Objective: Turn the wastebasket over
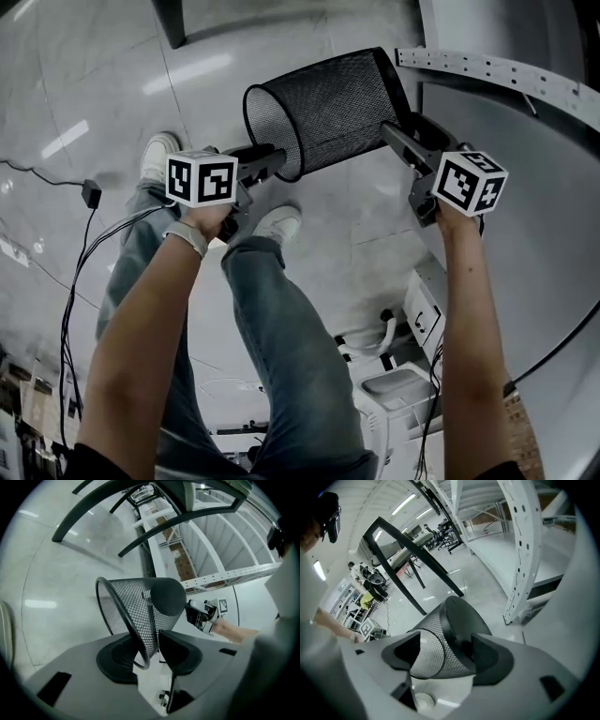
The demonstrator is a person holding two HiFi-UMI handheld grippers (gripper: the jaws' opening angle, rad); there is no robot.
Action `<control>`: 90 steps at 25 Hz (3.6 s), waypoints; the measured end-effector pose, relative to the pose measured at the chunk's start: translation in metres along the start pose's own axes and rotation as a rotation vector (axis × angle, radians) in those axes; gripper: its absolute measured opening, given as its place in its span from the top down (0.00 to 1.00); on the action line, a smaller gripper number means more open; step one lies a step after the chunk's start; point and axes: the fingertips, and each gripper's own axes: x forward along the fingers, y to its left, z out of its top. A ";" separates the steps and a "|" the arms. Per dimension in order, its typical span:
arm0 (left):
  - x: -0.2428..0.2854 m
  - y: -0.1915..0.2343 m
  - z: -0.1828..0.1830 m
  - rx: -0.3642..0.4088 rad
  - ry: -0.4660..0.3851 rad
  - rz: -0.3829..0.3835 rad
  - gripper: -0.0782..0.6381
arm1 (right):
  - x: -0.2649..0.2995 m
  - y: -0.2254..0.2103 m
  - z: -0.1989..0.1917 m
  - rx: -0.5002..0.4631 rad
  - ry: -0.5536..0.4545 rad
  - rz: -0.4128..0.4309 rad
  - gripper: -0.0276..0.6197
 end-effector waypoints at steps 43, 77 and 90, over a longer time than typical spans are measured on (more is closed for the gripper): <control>-0.222 0.109 0.007 0.133 0.073 0.415 0.58 | 0.119 0.270 -0.078 -0.979 0.307 -0.167 0.72; -0.280 -0.316 0.138 0.823 -0.005 0.034 0.87 | -0.194 0.365 0.166 -0.111 -0.447 -0.068 0.94; -0.338 -0.543 0.151 0.918 -0.028 -0.061 0.87 | -0.411 0.437 0.253 -0.086 -0.740 -0.113 0.94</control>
